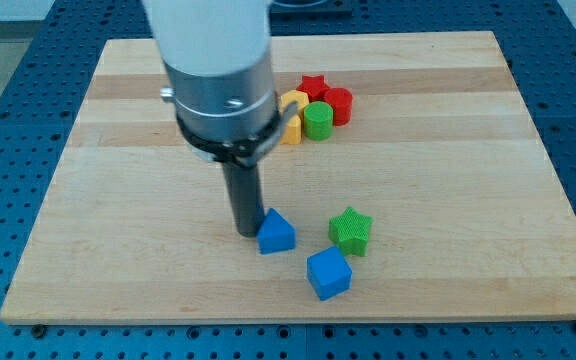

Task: Push green circle towards green star

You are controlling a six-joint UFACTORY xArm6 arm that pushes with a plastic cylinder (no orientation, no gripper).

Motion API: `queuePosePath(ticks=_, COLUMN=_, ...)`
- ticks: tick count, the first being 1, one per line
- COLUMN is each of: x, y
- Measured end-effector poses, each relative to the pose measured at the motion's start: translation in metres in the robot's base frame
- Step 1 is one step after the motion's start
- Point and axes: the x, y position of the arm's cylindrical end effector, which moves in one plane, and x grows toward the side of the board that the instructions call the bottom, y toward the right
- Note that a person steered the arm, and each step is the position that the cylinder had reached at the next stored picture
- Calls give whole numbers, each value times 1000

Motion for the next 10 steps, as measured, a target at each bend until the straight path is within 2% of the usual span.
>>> queuePosePath(ticks=2, x=8, y=9)
queuePosePath(ticks=3, x=-32, y=-25)
queuePosePath(ticks=5, x=-104, y=24)
queuePosePath(ticks=7, x=-169, y=33)
queuePosePath(ticks=8, x=-187, y=83)
queuePosePath(ticks=9, x=-185, y=119)
queuePosePath(ticks=10, x=-164, y=116)
